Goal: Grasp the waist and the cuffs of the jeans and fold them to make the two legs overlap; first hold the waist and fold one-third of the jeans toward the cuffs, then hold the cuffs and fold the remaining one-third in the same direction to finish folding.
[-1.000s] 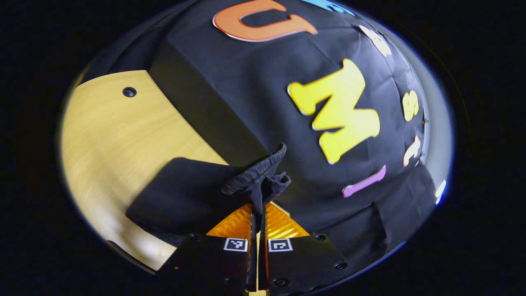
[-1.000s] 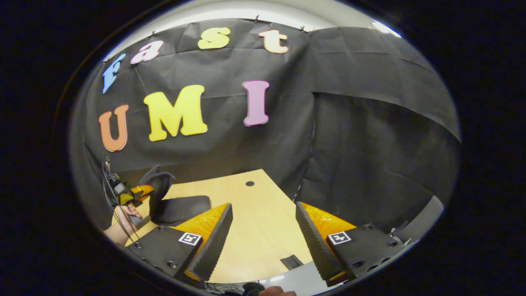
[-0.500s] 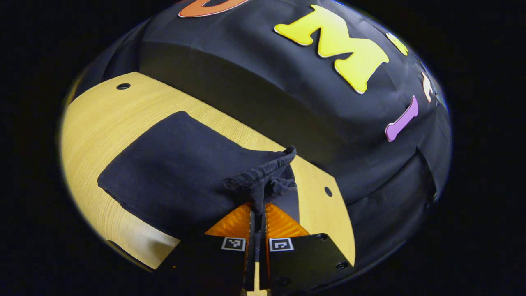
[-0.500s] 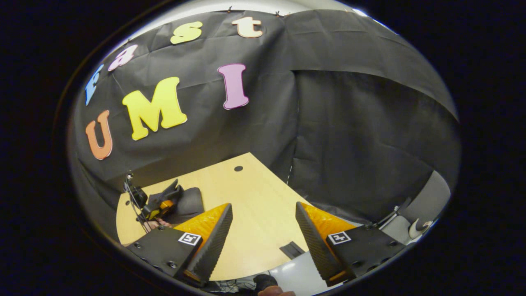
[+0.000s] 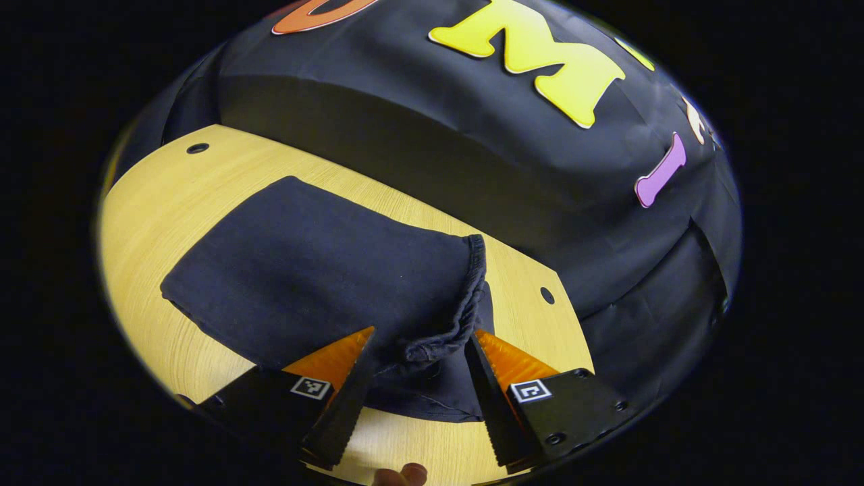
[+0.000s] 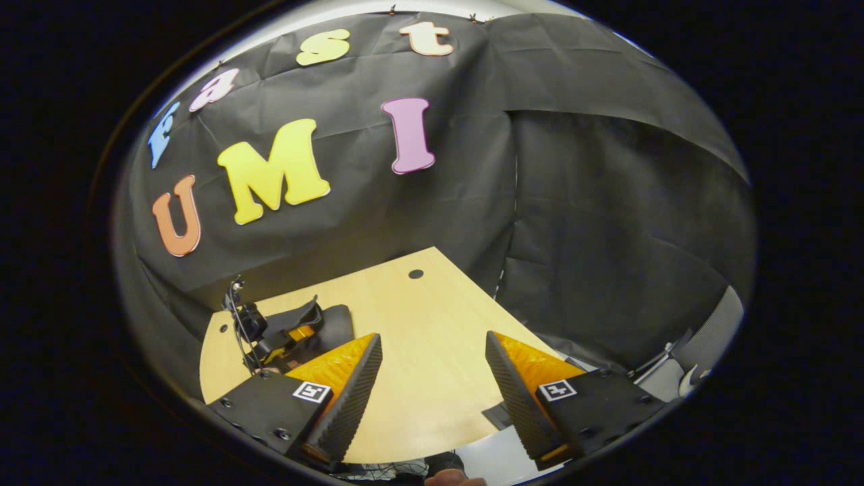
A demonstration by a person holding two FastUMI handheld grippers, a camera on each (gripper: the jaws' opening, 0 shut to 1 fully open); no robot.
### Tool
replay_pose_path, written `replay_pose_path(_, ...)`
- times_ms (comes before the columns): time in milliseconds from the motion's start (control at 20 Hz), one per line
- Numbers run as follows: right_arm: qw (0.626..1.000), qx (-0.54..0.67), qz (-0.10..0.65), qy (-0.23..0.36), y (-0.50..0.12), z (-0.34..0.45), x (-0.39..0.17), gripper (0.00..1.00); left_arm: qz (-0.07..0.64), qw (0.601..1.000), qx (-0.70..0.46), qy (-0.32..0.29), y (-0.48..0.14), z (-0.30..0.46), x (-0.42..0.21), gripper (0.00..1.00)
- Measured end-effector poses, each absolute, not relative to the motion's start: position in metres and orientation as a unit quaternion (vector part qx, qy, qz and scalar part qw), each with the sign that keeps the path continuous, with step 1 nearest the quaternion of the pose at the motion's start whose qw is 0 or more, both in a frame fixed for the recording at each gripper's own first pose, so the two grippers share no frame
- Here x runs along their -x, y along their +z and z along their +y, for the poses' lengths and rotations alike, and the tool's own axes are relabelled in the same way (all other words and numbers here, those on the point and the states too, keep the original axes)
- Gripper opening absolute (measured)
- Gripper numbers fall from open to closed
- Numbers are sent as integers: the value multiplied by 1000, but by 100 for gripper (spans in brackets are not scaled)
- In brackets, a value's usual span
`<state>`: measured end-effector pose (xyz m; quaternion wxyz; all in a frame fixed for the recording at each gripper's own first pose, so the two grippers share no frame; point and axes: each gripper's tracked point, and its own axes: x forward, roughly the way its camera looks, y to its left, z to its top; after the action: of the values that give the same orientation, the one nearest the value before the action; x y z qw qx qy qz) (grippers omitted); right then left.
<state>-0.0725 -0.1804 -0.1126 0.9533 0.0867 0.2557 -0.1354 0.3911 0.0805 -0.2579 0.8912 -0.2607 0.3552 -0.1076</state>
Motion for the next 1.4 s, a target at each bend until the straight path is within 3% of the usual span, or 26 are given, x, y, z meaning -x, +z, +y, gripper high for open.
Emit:
replay_pose_path(100,958,-81,247,-118,-106,-168,67,95,350,894,249,-129,-241,75,-381,82)
replay_pose_path(150,961,-80,241,-109,-102,-161,64,95,345,896,246,-138,-233,75,-377,70)
replay_pose_path(200,964,-79,235,-100,-97,-153,61,95,337,898,243,-143,-221,78,-375,83)
replay_pose_path(400,982,-56,173,-56,-58,-120,43,95,266,936,176,-150,-152,121,-366,84)
replay_pose_path(500,989,-49,140,-24,-39,-92,30,93,205,958,126,-156,-95,151,-364,97)
replay_pose_path(800,996,-38,57,51,-3,-12,-2,93,81,986,81,-119,54,237,-313,100)
replay_pose_path(1100,996,19,-46,77,15,45,11,94,23,997,58,-43,102,308,-255,96)
replay_pose_path(1400,995,9,-19,97,-10,66,15,95,20,997,75,-3,95,335,-223,97)
